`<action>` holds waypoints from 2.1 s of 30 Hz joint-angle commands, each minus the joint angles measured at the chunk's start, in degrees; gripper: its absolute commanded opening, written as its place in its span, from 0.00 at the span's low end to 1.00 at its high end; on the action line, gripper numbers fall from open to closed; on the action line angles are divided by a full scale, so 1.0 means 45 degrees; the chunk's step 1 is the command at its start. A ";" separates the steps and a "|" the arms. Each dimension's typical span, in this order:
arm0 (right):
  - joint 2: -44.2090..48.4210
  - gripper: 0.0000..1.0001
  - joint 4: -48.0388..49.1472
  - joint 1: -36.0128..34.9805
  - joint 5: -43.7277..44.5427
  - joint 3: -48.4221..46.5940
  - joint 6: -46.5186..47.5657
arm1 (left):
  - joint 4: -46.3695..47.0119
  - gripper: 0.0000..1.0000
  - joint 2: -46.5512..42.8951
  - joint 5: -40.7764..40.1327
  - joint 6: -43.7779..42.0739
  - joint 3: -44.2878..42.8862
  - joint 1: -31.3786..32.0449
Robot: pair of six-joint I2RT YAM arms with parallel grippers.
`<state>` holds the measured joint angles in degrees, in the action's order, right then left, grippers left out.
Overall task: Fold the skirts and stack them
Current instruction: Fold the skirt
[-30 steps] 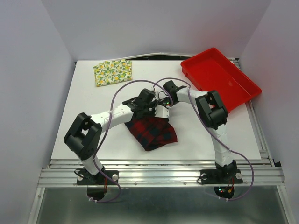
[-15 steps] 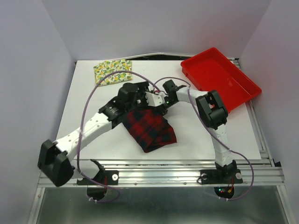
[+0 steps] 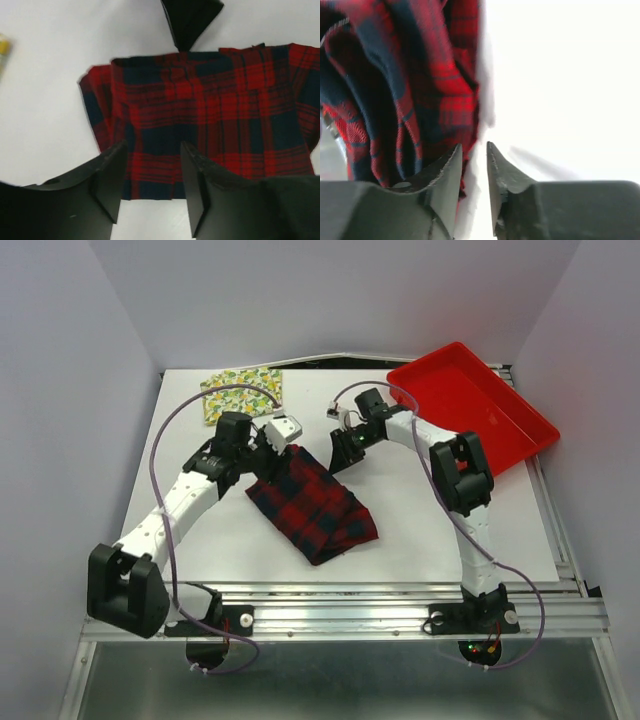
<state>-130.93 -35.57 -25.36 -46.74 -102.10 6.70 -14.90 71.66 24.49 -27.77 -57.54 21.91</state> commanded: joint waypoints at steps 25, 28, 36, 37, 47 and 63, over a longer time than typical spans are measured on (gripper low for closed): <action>-0.0399 0.39 0.1460 0.0967 0.1342 -0.3383 -0.1704 | 0.4109 0.54 0.8980 0.2876 0.8278 -0.1454 -0.1060; 0.0620 0.53 0.1226 0.1457 0.2026 -0.3170 -0.0884 | 0.4481 0.59 0.7752 0.3287 0.8962 -0.1082 -0.1100; 0.4972 0.55 0.1750 0.1633 -0.0892 0.0712 -0.3665 | 0.4385 0.82 0.3086 0.3093 0.9491 -0.0808 -0.1509; 0.5323 0.54 0.2139 0.1633 -0.1211 0.1278 -0.4392 | 0.4520 0.82 0.2829 0.3228 0.9530 -0.0711 -0.1607; 0.6754 0.52 0.9037 0.0519 -0.3247 0.7122 -0.9614 | 0.8445 0.47 0.4034 0.5982 1.2381 -0.0045 -0.1666; 0.0293 0.47 -0.0548 0.0655 0.0481 0.1760 0.0694 | 1.1728 0.38 0.9977 0.4051 1.6032 -0.0693 -0.2622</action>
<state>-124.25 -21.89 -23.20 -53.08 -86.06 -8.16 32.73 117.58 47.88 40.03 -60.34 12.75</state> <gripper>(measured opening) 0.467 0.391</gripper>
